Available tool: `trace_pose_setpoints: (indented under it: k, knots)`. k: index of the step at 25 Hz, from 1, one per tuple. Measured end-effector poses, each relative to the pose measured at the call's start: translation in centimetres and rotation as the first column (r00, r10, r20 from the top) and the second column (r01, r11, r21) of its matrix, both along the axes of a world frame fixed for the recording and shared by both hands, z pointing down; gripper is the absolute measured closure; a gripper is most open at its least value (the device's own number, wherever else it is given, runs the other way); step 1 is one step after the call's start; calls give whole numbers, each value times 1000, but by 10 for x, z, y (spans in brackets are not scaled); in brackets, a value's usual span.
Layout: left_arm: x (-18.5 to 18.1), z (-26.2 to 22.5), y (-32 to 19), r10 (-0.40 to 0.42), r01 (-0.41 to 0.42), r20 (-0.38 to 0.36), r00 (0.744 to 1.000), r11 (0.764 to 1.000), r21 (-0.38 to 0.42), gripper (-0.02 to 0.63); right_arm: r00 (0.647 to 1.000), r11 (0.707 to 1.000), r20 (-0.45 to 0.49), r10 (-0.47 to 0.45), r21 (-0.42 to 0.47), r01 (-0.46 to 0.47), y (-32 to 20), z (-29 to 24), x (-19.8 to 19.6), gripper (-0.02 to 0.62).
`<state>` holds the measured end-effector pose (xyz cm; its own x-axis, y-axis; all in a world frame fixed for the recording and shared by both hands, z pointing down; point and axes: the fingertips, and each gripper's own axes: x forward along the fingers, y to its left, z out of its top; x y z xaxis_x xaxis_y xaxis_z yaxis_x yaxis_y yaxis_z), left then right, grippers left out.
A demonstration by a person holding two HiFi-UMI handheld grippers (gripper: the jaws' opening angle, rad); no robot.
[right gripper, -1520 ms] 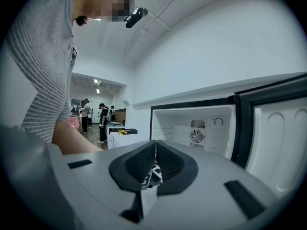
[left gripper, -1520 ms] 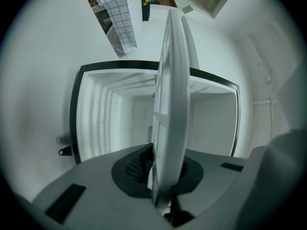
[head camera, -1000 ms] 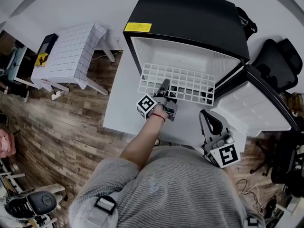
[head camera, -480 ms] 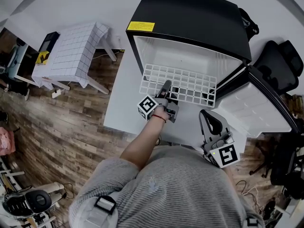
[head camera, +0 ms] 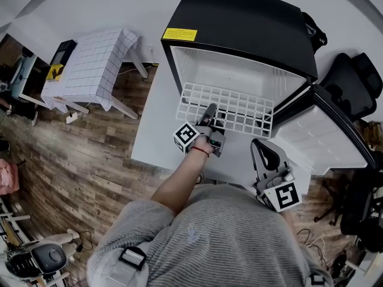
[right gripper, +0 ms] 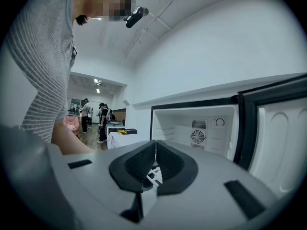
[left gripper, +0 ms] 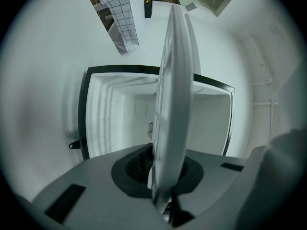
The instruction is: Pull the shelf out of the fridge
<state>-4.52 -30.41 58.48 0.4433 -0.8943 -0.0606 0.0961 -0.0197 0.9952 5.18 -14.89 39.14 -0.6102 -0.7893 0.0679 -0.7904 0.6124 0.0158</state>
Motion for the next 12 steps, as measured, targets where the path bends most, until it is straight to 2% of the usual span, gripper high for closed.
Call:
trace_pose_setpoints:
  k: [12]
  knots:
    - [-8, -1, 42, 22, -22, 3, 1000, 1000, 19, 572, 1000, 1000, -1, -17, 7, 17, 1, -4, -9, 583]
